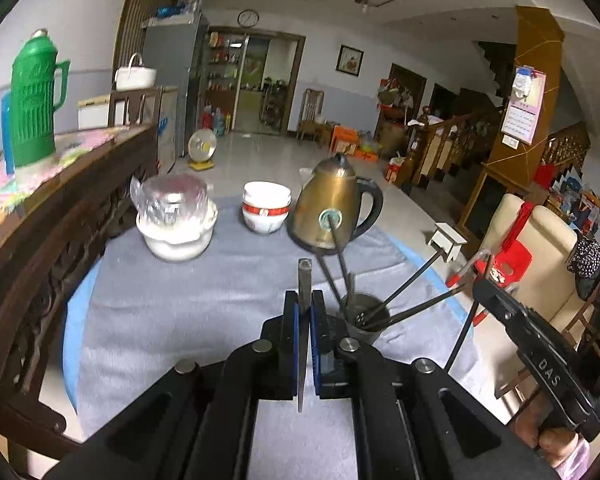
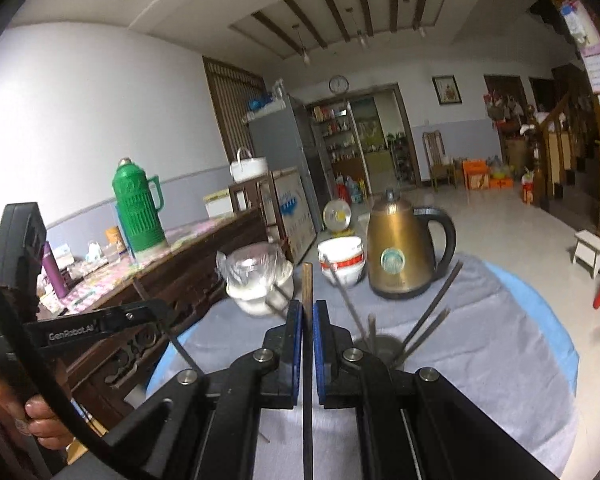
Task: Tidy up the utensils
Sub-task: 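Lift both chopsticks and lower them upright into the grey cup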
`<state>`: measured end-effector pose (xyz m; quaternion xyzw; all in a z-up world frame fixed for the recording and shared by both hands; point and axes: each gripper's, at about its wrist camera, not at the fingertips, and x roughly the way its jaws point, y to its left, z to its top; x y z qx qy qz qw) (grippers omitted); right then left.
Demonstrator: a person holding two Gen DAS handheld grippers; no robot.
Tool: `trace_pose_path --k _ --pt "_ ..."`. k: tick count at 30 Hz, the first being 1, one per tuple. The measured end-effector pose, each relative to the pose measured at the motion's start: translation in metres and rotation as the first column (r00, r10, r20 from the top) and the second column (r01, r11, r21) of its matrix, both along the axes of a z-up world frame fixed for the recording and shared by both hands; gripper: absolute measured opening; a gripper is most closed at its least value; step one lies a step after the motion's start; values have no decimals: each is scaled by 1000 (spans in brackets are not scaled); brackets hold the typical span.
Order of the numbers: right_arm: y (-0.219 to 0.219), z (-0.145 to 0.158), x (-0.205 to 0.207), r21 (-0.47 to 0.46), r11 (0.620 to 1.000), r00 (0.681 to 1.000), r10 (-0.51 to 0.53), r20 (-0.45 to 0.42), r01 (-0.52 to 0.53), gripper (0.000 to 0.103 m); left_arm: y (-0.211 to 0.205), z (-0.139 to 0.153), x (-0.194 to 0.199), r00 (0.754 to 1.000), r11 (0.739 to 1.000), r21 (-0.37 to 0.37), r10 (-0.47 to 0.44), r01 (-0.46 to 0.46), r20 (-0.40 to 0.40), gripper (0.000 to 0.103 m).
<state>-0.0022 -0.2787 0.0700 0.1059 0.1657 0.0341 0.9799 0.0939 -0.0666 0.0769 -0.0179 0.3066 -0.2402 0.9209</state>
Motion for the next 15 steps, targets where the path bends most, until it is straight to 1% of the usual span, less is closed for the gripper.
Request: trace_pose_path --k 4,6,11,15 --pt "-4 17 2 -29 999 996 -39 84 42 6 -7 15 0 999 1000 -13 -8 8 34 5" --pt "-7 23 5 -27 998 992 -54 116 57 6 -12 23 1 999 1000 -21 -9 10 51 5" --pt "-21 35 18 15 993 975 -120 187 119 6 -25 39 2 995 998 -60 -24 29 95 5" --pt "-32 40 28 54 981 950 -196 241 188 6 -35 46 6 994 996 -86 -28 38 110 5"
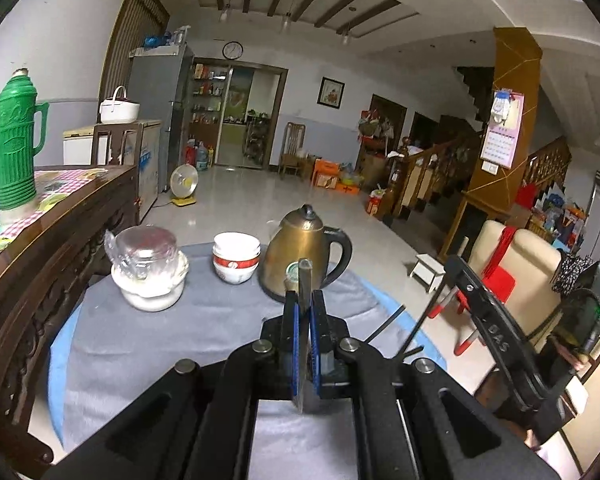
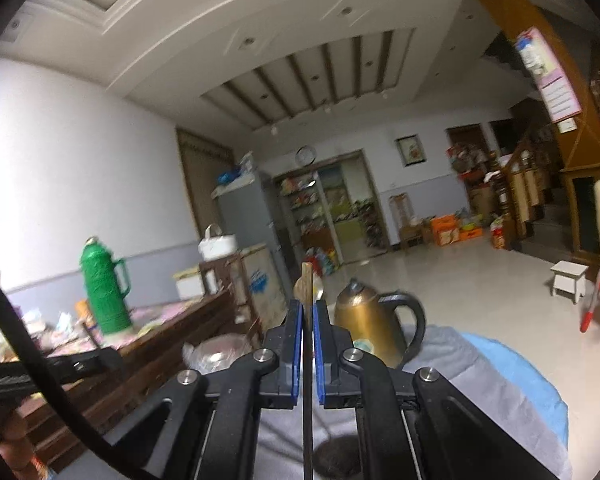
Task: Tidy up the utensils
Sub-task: 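Lift both chopsticks and lower them upright into the grey cup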
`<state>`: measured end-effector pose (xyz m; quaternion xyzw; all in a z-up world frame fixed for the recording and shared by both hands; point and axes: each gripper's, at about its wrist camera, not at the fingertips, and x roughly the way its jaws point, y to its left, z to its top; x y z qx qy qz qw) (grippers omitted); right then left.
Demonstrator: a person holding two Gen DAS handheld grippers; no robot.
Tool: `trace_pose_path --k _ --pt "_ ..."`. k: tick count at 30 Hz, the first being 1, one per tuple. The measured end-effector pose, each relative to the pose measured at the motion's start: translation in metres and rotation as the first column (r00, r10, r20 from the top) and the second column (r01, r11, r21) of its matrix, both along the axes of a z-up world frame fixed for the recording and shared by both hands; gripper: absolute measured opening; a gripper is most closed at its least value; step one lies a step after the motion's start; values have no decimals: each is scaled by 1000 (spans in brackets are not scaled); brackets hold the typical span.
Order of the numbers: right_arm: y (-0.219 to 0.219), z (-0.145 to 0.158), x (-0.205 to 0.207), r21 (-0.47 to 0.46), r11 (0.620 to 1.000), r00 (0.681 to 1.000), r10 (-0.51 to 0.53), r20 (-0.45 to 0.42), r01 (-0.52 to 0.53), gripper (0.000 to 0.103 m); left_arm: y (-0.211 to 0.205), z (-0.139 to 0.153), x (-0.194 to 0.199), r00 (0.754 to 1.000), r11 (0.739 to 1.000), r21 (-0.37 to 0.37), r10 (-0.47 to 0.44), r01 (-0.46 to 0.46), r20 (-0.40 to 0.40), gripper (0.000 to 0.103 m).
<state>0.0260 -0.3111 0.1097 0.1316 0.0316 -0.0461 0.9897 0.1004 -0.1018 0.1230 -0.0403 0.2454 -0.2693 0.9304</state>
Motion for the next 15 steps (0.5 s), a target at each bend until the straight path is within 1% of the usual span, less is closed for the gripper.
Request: trace_pose_path --k 3,8,13,15 --pt "-5 1 7 7 998 997 -69 40 69 6 -7 2 7 1000 1000 -27 5 -4 7 5" --pt "-16 0 27 37 986 985 -163 54 161 6 -17 1 17 999 998 -52 32 -30 30 5" --pt "-33 0 37 123 966 968 -238 74 228 6 -29 -8 28 997 997 -60 59 -56 40 5" --pt "-37 -3 40 136 958 962 -265 71 254 6 -34 -13 32 997 996 -61 61 -58 38 5"
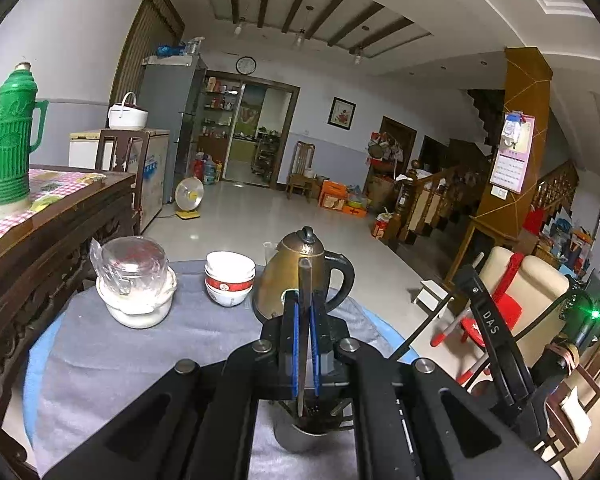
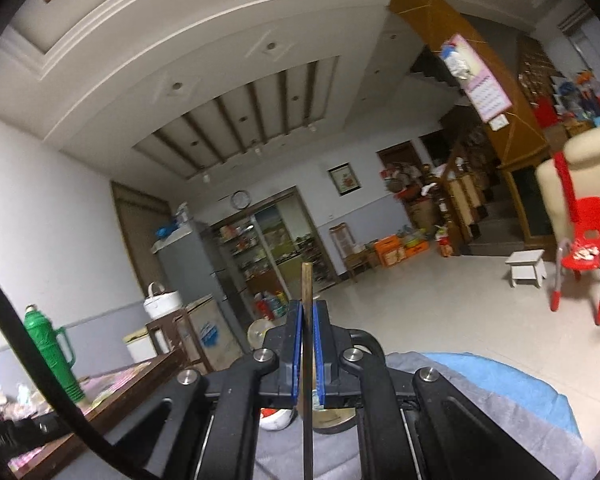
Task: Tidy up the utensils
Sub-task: 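Lift both chopsticks and lower them upright into the grey cup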
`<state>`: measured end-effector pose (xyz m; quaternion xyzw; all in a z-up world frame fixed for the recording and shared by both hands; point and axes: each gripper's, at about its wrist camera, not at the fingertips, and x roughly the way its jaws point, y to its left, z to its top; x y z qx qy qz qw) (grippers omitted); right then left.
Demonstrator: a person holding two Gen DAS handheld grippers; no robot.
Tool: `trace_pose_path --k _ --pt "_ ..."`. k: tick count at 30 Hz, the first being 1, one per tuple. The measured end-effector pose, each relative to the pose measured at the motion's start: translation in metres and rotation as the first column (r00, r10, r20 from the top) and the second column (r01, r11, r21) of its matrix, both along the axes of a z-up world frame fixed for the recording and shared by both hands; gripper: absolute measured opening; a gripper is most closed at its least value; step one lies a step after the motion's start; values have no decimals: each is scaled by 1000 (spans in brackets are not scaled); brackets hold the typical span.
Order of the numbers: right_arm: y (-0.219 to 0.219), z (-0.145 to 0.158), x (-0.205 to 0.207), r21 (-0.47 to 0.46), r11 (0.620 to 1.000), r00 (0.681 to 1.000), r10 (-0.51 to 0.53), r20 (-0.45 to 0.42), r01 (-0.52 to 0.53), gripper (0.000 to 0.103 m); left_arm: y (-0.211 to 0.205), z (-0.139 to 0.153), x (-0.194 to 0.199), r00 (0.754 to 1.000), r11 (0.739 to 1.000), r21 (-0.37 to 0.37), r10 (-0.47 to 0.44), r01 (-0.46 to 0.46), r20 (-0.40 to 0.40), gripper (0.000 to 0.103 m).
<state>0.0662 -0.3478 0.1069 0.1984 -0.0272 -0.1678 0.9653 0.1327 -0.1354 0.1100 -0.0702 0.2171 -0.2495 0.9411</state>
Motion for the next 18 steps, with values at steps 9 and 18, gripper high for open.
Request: trace_pose_path --k 9,18 --pt "8 -21 21 -50 999 997 -2 -76 -1 6 -14 -27 9 1000 1000 18 5 -5 7 5" --pt "6 -40 14 -66 996 987 57 -151 -68 6 -23 -51 6 999 998 49 -24 26 -44 6"
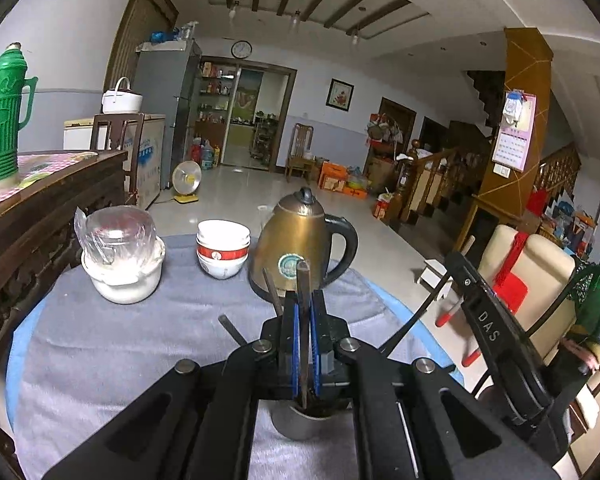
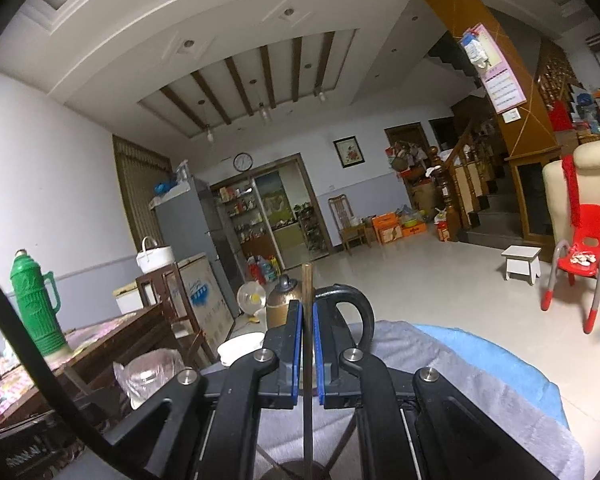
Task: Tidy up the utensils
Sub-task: 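Lift both chopsticks and lower them upright into the grey cup, then open both tools to release the chopsticks and pull back from the cup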
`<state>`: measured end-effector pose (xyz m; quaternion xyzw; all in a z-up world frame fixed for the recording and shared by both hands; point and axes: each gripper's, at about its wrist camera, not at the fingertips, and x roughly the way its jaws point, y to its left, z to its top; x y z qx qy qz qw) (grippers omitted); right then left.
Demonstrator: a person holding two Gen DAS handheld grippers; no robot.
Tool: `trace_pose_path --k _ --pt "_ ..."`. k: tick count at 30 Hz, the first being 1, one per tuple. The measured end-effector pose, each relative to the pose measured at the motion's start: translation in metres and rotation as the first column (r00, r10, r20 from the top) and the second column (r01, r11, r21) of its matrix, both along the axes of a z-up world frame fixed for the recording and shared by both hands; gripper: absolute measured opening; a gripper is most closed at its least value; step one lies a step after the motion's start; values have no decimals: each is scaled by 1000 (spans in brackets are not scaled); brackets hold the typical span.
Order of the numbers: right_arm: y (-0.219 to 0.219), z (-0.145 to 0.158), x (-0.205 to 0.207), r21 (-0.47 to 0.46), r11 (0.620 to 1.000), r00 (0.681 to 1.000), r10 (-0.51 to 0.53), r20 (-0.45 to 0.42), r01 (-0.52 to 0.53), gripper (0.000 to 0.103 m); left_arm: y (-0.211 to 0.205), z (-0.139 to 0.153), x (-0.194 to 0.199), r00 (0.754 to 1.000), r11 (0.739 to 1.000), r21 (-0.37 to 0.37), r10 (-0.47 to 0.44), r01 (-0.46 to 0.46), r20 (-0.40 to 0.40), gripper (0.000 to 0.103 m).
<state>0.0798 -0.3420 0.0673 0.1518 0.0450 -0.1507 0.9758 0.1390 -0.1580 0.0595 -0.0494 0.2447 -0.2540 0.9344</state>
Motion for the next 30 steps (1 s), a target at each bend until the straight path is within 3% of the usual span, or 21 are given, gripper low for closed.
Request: trace_pose_path --k 13,28,30 --pt "7 -16 -27 -19 991 987 127 -101 -129 6 9 -11 -26 997 996 65 -56 59 -48 6" --pt "11 -25 -33 45 980 968 199 -153 -195 7 38 -25 -47 990 990 108 -79 92 -116 9" --pt "10 -24 -35 58 979 967 202 -153 -196 8 44 -24 -49 990 990 102 -80 92 -114 17"
